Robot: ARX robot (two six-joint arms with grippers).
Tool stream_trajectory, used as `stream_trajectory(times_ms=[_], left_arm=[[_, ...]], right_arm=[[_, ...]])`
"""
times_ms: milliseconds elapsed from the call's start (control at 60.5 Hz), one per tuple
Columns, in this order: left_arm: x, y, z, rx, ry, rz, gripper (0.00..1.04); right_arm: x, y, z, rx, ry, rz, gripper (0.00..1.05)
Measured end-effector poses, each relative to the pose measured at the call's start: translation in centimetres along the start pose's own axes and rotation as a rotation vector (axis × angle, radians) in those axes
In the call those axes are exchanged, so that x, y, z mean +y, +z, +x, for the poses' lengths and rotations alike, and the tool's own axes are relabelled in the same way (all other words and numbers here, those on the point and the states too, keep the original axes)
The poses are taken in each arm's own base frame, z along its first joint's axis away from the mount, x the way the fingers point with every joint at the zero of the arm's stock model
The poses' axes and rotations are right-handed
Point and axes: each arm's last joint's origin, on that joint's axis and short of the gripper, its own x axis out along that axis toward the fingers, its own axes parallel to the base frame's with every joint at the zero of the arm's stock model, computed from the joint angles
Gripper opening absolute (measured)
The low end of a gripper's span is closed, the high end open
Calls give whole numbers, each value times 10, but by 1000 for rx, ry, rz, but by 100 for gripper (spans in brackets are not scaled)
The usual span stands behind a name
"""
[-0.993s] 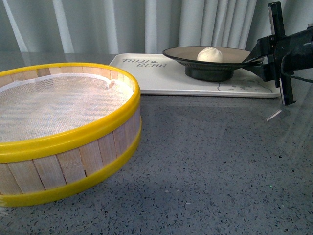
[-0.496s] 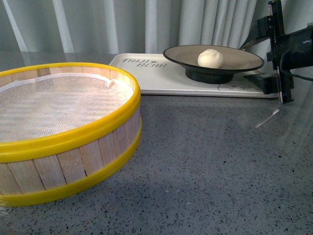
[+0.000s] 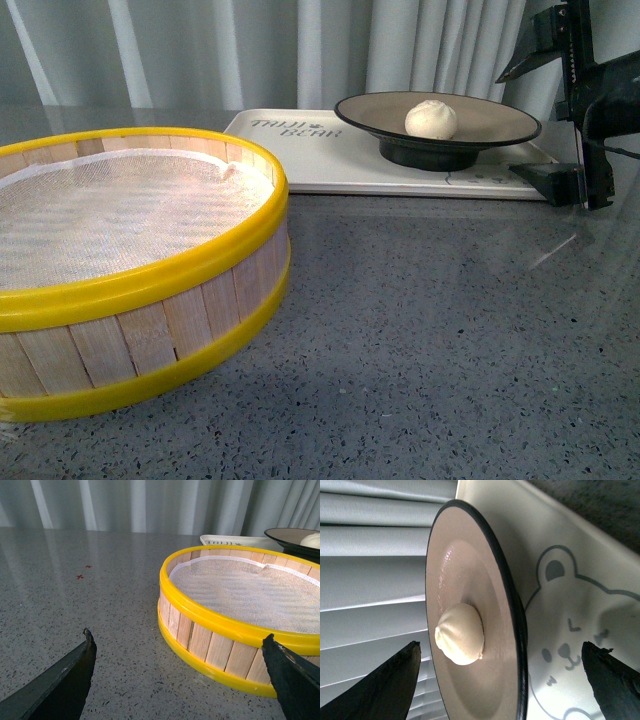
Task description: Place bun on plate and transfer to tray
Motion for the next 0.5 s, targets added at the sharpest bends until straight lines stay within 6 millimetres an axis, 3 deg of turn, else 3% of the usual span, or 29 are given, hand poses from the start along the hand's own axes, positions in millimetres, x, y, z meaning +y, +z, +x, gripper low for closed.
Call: stream_trajectory(times_ms=[182, 298, 380, 496], left_arm=[[0, 0, 0, 0, 0, 0, 98], [0, 0, 0, 0, 0, 0, 98], [0, 0, 0, 0, 0, 0, 98], [0, 0, 0, 0, 0, 0, 98]], right_arm=[[-3, -4, -37, -62, 13, -25, 96], [-4, -3, -82, -165, 22, -89, 96], [-6, 1, -126, -339, 2, -203, 96], [-12, 4, -172, -636, -54, -420, 96]])
